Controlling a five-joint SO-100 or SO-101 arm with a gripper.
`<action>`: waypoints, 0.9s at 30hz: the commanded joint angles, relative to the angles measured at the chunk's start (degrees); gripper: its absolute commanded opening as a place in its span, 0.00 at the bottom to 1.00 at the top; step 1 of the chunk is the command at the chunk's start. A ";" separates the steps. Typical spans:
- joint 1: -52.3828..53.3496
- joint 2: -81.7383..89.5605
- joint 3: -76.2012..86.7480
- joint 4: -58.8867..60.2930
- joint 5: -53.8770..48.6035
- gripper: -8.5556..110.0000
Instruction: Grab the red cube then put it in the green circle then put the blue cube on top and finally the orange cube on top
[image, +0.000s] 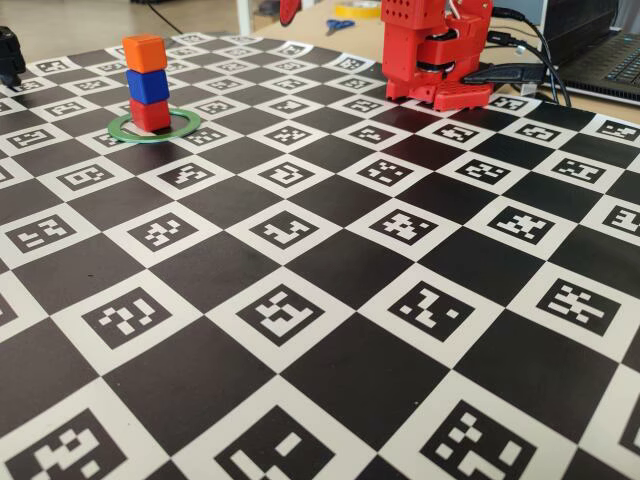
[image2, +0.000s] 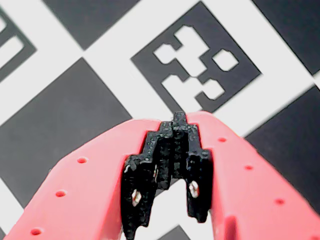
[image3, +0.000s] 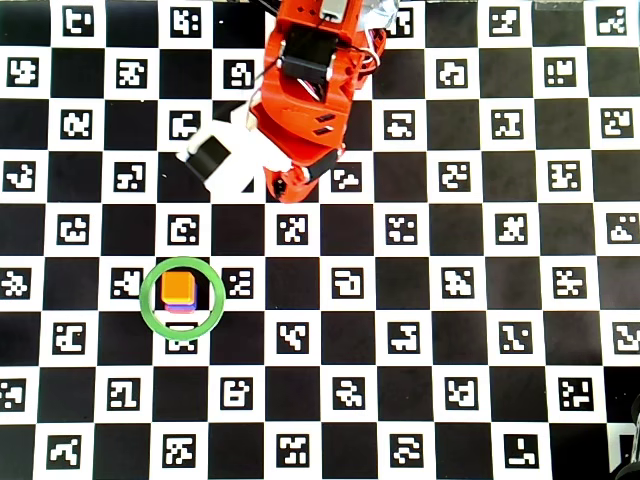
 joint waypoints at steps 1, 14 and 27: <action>-2.81 7.73 5.27 -6.15 -4.39 0.03; -4.04 24.79 28.92 -15.64 -13.27 0.03; -7.21 47.99 44.03 2.11 -18.63 0.04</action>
